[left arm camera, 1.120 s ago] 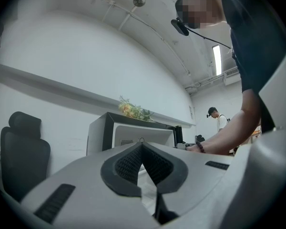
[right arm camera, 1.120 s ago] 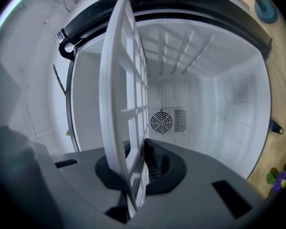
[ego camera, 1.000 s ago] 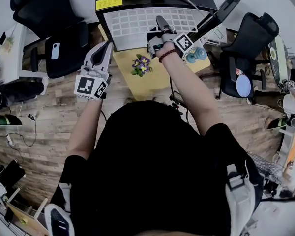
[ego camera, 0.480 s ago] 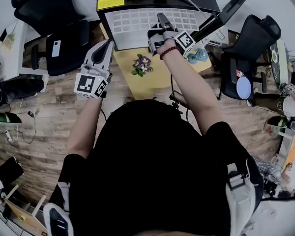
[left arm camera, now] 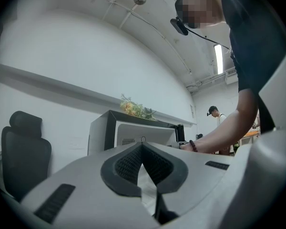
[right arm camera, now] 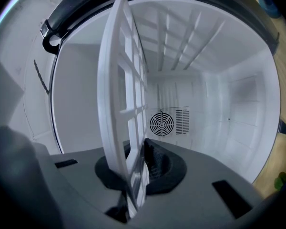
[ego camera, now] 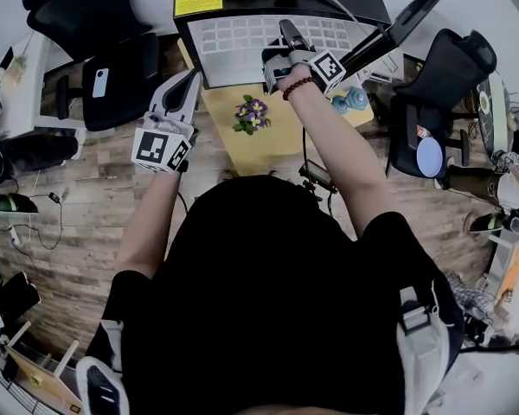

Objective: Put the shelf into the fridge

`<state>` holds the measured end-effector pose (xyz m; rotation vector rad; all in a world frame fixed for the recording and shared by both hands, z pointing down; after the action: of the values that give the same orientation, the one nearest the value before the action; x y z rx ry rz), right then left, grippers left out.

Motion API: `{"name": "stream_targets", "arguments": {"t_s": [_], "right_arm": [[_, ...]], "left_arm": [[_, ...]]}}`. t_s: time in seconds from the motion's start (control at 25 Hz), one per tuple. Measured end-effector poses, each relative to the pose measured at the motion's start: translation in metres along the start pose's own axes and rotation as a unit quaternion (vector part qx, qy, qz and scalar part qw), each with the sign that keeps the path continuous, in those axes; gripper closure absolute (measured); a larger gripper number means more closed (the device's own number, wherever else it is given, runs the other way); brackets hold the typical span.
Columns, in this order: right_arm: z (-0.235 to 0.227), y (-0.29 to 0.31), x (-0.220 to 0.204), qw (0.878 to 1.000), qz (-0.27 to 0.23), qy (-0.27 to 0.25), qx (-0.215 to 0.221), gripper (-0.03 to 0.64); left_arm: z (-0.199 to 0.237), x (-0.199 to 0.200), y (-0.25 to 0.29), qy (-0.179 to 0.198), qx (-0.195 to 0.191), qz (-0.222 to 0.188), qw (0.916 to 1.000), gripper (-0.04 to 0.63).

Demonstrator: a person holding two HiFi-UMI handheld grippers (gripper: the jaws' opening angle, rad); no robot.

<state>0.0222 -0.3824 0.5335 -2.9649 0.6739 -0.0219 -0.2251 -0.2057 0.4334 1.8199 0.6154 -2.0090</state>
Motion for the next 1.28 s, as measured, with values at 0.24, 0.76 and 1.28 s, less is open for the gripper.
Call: {"name": "stream_targets", "arguments": {"t_s": [0.24,0.76,1.28], "right_arm": [[-0.002,0.006,0.002,1.0,0.001,0.007,-0.002,0.577],[0.006,0.019,-0.002,1.0,0.001,0.017,-0.012,0.577],[0.003,0.029,0.002,1.0,0.001,0.02,-0.014,0.577]], "left_arm": [[0.002,-0.001,-0.003,-0.001,0.003,0.0,1.0,0.578],[0.004,-0.004,-0.012,-0.002,0.015,0.004,0.9999,0.578],[-0.006,-0.004,-0.017,0.001,0.016,0.007,0.9999,0.578]]}}
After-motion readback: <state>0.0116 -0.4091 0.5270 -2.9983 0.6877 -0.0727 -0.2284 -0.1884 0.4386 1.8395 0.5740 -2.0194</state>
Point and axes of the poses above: the fingertips, and each gripper's own axes: y forward along the fingers, z to its left, x out of its top, the point moved 6 cm from there along -y, backward along the fingers, and after that the axes turned 2 degrees about -y, right-handed, at the moved point
